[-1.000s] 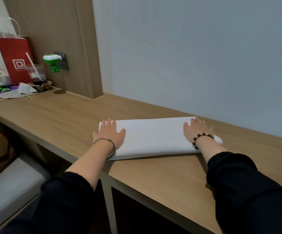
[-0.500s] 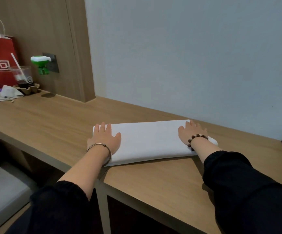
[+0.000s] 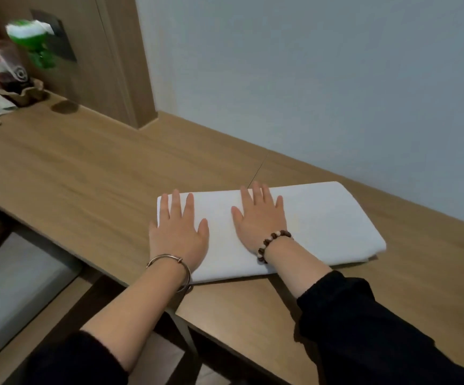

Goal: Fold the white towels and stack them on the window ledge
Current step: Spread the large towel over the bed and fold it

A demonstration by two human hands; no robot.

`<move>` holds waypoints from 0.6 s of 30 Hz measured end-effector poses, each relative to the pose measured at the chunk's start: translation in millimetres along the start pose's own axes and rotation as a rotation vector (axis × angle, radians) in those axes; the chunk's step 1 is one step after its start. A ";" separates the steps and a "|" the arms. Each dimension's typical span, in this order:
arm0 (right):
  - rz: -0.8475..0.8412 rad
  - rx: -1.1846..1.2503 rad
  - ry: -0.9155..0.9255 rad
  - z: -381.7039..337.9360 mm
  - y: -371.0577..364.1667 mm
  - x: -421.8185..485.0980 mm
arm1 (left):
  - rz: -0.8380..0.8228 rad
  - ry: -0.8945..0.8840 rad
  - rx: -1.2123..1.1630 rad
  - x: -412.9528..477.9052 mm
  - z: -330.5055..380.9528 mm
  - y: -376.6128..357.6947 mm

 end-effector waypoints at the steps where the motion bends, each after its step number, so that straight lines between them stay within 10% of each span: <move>1: -0.006 0.011 0.002 3.2 -0.8 -2.7 | -0.012 0.006 0.004 -1.3 0.2 1.3; 18: -0.094 0.061 -0.461 99.9 15.0 -34.3 | -0.161 0.056 0.043 -1.7 4.6 15.4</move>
Point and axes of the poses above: each hand's wrist, its own x-axis towards the middle knuckle, its own y-axis out of the back of the hand, z = x × y, the point moved 1 cm from there along x, towards the middle knuckle, and after that the axes turned 6 degrees about -z, right-handed, at the moved point
